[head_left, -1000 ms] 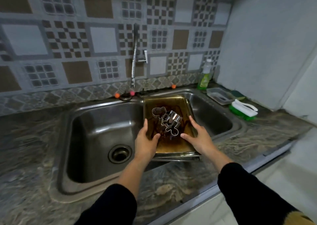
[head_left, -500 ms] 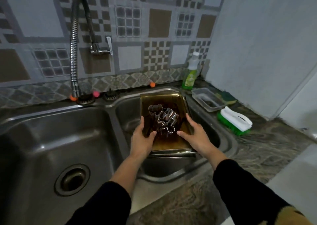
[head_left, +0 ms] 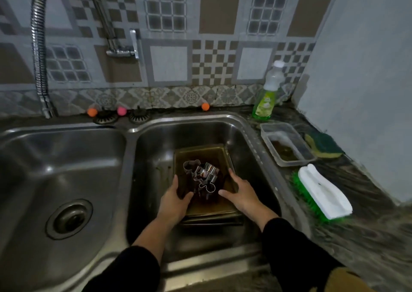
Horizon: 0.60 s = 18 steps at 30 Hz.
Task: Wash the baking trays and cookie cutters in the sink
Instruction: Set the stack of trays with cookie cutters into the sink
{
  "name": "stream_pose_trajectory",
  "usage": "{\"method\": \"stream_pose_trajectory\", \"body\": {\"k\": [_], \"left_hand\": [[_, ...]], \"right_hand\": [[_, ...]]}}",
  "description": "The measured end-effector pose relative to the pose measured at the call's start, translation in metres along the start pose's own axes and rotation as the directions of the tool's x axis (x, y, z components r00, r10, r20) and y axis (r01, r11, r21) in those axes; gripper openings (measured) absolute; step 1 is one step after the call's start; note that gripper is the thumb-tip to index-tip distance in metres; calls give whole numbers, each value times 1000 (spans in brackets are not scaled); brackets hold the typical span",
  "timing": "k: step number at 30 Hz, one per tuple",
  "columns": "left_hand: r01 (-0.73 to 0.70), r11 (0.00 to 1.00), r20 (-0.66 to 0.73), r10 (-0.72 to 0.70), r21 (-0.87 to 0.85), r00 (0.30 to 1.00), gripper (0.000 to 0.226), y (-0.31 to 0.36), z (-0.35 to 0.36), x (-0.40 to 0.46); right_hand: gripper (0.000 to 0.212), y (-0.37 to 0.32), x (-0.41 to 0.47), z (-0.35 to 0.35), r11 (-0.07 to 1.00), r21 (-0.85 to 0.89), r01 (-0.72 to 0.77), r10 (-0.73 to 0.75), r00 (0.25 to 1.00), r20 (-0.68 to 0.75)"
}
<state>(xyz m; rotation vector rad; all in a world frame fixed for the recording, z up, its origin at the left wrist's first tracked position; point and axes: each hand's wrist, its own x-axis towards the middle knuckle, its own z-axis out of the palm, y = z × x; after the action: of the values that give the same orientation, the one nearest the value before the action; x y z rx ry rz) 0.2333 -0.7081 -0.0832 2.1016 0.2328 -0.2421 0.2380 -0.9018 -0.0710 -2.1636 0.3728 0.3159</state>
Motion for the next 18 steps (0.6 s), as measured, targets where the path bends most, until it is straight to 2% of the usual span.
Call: {"method": "stream_pose_trajectory", "body": {"k": [8,18], "left_hand": [[139,981,18,-143,135,990,79,-8,29,11],[187,955,175,-230,231,957,90,-18,43,23]], "right_hand": [[83,27,25,-1,999,-5,-38,38,991,126],[83,45,31,0,984,-153,-93,117,981,155]]}}
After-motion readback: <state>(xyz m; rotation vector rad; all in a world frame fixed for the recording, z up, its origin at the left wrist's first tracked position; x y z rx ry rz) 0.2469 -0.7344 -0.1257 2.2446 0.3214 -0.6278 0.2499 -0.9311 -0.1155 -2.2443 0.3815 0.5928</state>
